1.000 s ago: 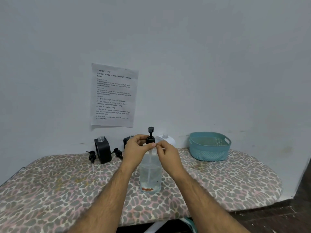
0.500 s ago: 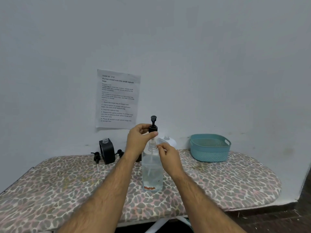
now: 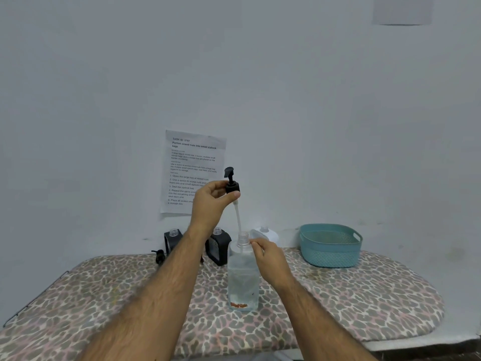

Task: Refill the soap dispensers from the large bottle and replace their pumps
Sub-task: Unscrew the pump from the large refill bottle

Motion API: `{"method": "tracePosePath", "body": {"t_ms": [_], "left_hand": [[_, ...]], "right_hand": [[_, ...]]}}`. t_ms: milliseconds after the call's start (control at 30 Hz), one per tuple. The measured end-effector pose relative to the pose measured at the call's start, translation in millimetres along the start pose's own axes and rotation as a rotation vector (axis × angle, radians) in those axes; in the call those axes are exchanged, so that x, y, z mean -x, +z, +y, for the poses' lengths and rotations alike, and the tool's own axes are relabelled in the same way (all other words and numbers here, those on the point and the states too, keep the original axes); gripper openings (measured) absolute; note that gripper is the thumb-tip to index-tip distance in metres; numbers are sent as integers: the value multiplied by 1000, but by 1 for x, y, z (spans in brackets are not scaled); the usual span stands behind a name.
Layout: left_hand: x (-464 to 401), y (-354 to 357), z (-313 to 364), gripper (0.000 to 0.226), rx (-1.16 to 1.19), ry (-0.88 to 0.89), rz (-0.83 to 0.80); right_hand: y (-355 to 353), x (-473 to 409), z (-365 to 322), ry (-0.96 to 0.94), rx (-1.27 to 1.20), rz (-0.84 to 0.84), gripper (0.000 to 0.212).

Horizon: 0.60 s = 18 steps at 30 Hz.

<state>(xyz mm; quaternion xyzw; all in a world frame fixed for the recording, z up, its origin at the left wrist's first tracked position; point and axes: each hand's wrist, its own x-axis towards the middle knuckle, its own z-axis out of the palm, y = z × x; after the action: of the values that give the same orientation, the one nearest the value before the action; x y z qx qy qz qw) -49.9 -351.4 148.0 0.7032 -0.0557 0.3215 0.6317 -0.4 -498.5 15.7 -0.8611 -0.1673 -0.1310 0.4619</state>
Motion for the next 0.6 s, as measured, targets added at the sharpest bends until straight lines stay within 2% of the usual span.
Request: {"method": "tracePosePath", "body": {"t_ms": [400,600], "left_hand": [[-5,-18,30,28,158,75,96],[-1,-15,22,21,212,25,113]], "right_hand": [[1,2,0,8,-9,4,32],[1,1,-1,13,-29,10,32]]}}
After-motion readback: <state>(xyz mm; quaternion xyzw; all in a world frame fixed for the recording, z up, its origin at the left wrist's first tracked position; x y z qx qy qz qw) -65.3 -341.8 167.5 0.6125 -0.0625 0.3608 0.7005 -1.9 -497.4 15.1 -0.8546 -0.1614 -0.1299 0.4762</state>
